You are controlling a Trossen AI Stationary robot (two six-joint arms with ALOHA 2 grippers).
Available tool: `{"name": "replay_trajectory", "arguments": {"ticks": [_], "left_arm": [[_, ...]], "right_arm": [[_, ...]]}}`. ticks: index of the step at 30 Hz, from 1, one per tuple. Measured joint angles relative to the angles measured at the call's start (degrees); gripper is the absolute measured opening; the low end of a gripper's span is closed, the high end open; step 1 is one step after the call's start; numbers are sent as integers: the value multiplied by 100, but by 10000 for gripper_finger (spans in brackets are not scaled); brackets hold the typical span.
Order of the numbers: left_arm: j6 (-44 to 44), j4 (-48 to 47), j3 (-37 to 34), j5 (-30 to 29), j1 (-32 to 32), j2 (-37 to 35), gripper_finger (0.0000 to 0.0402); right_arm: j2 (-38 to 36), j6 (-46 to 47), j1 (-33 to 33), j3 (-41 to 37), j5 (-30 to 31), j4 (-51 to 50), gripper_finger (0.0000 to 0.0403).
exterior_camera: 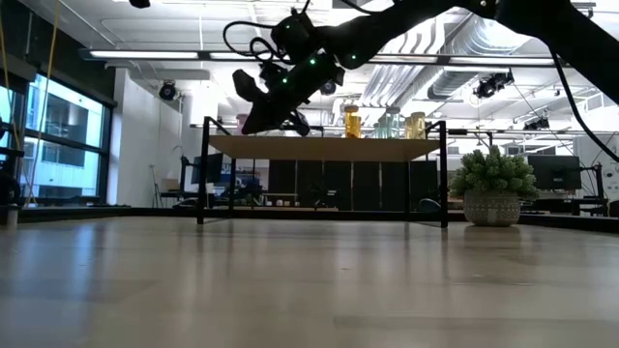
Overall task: Pick and place medicine bottles onto shelf by color
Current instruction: Put the right pink pill bottle onto the shelf aligned with the other pink pill bottle, then put the pink pill bottle on the shelf aligned with the other pink pill bottles
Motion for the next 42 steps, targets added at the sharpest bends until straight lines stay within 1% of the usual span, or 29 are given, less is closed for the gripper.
{"name": "replay_trajectory", "arguments": {"ticks": [3,7,11,14,18,21,23,25,28,29,32,35,38,42], "left_arm": [[2,-38,0,0,0,0,0],[0,-112,0,0,0,0,1],[2,-125,-2,0,0,-2,0],[2,-158,0,4,0,-2,1],[53,-306,0,20,0,-2,0],[142,-472,-2,22,0,-2,1],[155,-556,0,22,0,-2,0],[157,-637,-2,23,0,0,0],[291,-760,-2,23,0,2,1],[369,-778,-2,24,2,2,1],[539,-835,-2,33,0,2,0],[551,-845,-2,218,13,2,1],[551,-850,-2,431,15,2,0],[552,-867,-2,539,13,2,1]], "right_arm": [[0,91,-34,0,-42,31,0],[0,-27,-69,0,-98,-156,0],[-119,-53,-110,0,-562,-417,0],[-402,-346,-93,0,-711,-898,0],[-901,-833,74,0,-848,-1825,0],[-1407,-1146,356,-6,-1031,-2368,0],[-1798,-1297,599,-160,-1133,-2439,0],[-2276,-1352,871,-566,-1133,-2368,0],[-3131,-963,1254,-1685,-1019,-1723,0],[-3444,-725,1375,-2153,-923,-1397,0],[-4395,-65,1781,-3631,-436,31,0],[-5181,257,2215,-4780,102,1418,0],[-5759,114,2537,-5530,543,2261,0],[-6302,-279,2719,-6001,854,2567,0]]}}
